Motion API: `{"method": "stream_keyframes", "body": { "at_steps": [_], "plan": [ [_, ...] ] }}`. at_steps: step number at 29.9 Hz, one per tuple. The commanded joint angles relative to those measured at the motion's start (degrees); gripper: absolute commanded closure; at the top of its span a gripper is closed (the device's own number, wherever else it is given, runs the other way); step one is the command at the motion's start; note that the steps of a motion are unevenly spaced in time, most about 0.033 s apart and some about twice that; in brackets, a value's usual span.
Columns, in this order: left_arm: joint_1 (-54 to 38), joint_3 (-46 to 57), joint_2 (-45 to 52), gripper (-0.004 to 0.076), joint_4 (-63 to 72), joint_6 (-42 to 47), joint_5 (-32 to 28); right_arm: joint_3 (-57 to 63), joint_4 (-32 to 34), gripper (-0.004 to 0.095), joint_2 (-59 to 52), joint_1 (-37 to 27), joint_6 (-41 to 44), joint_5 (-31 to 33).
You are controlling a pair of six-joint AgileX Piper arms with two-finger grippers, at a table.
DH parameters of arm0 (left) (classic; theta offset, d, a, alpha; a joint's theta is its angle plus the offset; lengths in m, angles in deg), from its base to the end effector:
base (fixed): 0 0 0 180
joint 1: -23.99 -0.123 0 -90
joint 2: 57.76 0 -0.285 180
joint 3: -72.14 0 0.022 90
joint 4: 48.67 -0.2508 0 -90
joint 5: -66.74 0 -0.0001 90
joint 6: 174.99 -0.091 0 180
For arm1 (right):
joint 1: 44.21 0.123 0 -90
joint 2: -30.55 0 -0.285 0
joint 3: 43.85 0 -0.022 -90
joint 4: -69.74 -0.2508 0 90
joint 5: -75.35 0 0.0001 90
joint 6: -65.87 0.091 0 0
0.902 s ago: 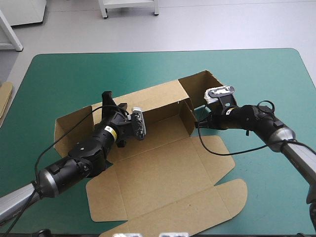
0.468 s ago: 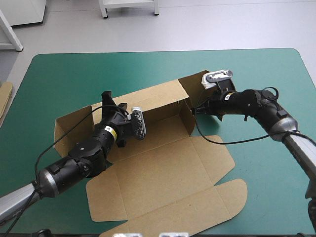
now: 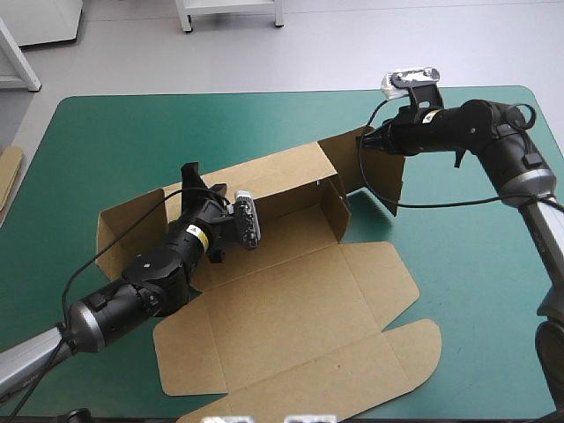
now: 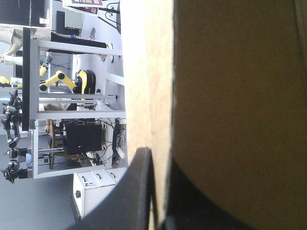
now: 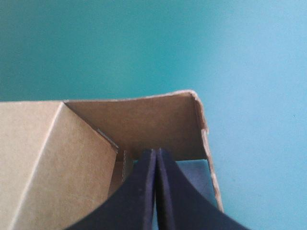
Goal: Fold the box
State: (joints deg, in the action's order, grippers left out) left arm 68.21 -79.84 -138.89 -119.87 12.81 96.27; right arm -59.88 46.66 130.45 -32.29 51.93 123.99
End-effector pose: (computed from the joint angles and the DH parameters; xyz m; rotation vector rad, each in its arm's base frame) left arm 0.2233 -0.1579 0.3035 1.4607 1.4963 0.6814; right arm 0.3491 0.1011 0.3963 -0.3588 2.2478 0.4652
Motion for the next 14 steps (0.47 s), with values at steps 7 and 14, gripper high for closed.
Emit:
{"method": "stream_keyframes", "body": {
  "at_steps": [7,14],
  "plan": [
    [0.1,-0.4,0.7,0.0732,3.4,1.6,5.1,-15.9,-6.2,0.0912,6.7,-1.0,-2.3,5.8],
    [0.1,-0.4,0.7,0.0732,3.4,1.6,5.4,-27.8,-6.3,0.0912,13.2,-1.0,-0.8,10.0]
  ]
}}
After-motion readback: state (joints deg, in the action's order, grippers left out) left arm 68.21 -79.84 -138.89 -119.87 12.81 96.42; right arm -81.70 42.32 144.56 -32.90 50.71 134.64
